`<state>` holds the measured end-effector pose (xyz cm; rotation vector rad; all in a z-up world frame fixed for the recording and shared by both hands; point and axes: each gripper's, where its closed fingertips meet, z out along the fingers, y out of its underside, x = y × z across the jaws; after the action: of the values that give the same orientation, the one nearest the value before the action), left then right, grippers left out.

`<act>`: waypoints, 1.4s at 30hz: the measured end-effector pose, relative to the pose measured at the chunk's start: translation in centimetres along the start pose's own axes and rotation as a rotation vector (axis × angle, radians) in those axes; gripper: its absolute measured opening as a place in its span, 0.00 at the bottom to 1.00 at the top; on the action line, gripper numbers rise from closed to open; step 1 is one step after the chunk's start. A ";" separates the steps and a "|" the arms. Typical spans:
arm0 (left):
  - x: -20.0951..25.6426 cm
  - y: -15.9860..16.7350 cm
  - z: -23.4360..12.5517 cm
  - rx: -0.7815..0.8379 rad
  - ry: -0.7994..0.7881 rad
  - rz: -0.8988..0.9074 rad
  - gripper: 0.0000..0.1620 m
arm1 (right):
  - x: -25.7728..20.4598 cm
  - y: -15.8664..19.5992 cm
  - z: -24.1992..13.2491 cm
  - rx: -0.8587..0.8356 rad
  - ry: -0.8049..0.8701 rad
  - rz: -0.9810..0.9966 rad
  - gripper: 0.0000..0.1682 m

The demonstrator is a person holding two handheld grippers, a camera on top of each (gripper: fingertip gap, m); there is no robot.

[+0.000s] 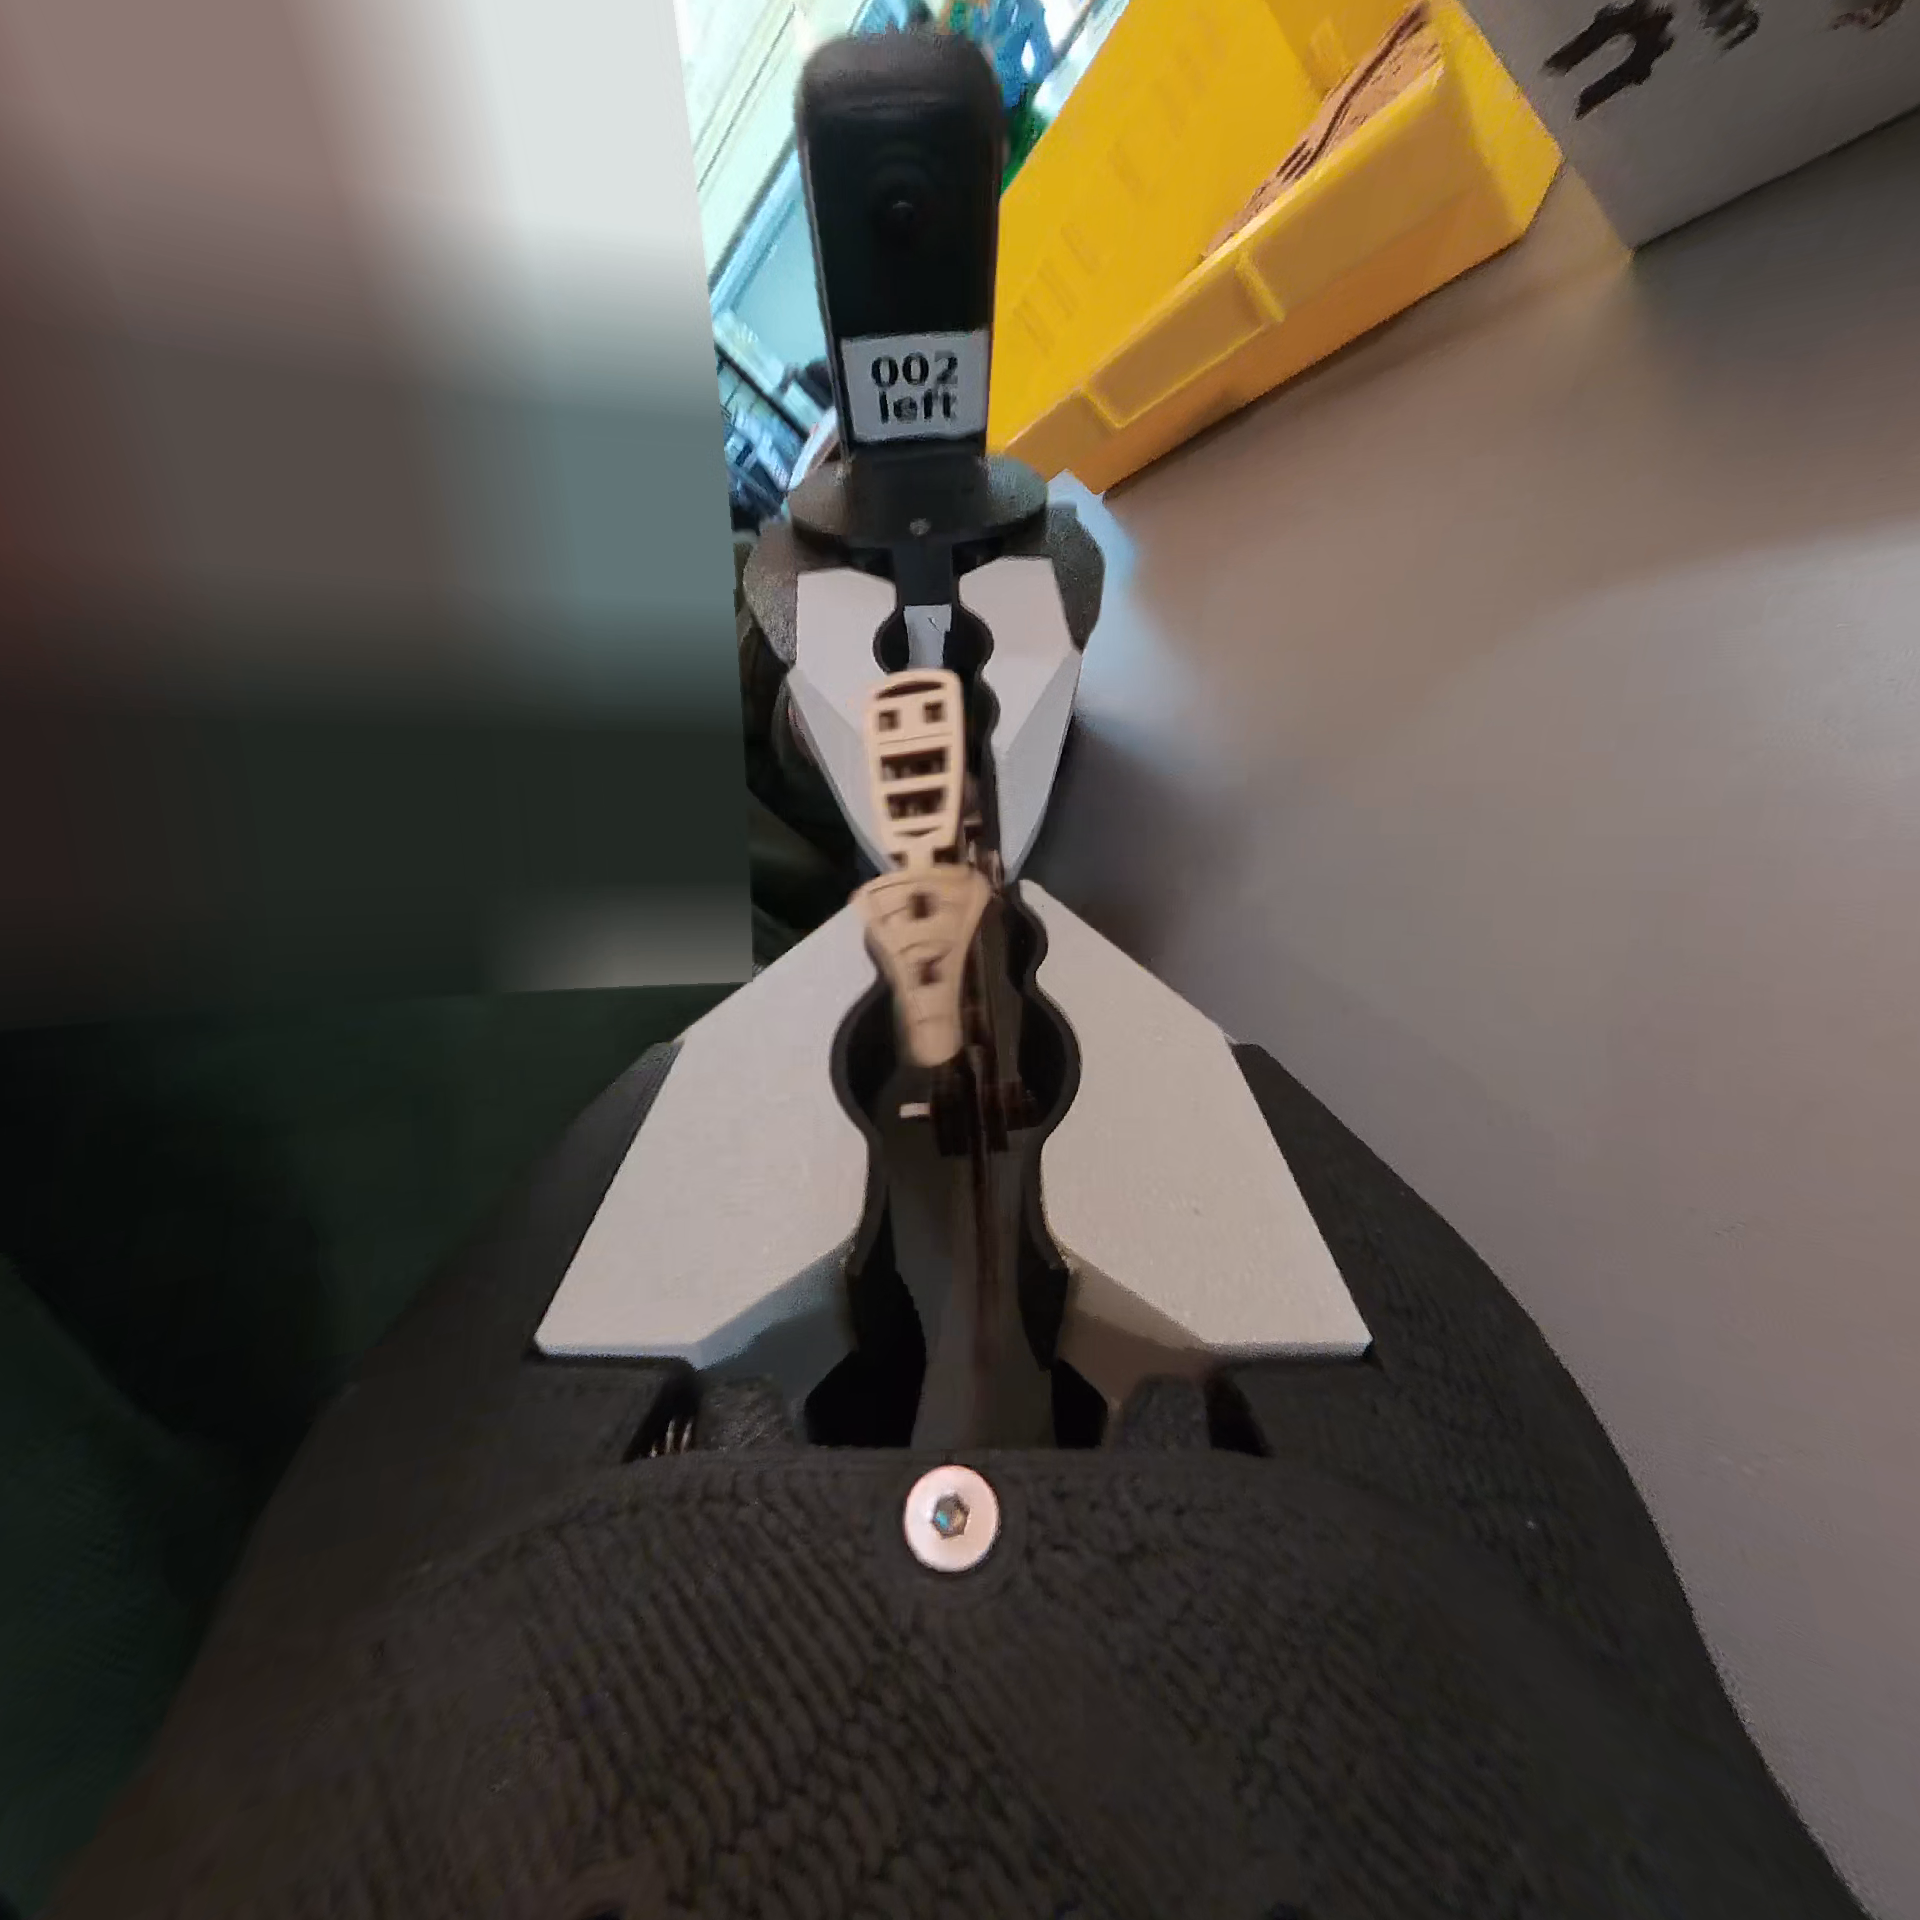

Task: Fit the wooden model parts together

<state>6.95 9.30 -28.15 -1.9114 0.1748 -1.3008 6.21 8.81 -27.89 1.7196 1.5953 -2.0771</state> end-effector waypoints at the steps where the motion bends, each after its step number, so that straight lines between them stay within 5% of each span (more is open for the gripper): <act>1: -0.2 -0.1 -0.1 0.005 -0.002 -0.023 0.09 | 0.1 -0.6 -0.1 0.039 0.008 -0.006 0.20; 9: -2.1 -3.1 -2.3 0.167 0.077 -0.287 0.08 | 0.2 -4.8 -5.4 0.388 0.252 -0.348 0.31; 17: -1.7 -3.9 -2.7 0.189 0.204 -0.400 0.09 | 0.3 -7.0 -8.6 0.463 0.666 -0.903 0.32; 27: -1.3 -5.8 -3.0 0.273 0.323 -0.431 0.09 | 0.2 -8.3 -8.1 0.431 0.634 -1.151 0.26; 37: -1.1 -9.0 -4.3 0.562 0.126 -0.083 0.08 | 1.6 -11.3 -8.4 0.485 0.473 -1.139 0.25; 42: -0.7 -10.3 -4.6 0.641 -0.307 0.409 0.08 | 2.3 -12.8 -8.8 0.509 0.406 -1.133 0.24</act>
<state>-0.32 14.12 -21.02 -1.3980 -0.0142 -0.6659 4.39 22.23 -19.94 1.5604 2.8563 -2.9002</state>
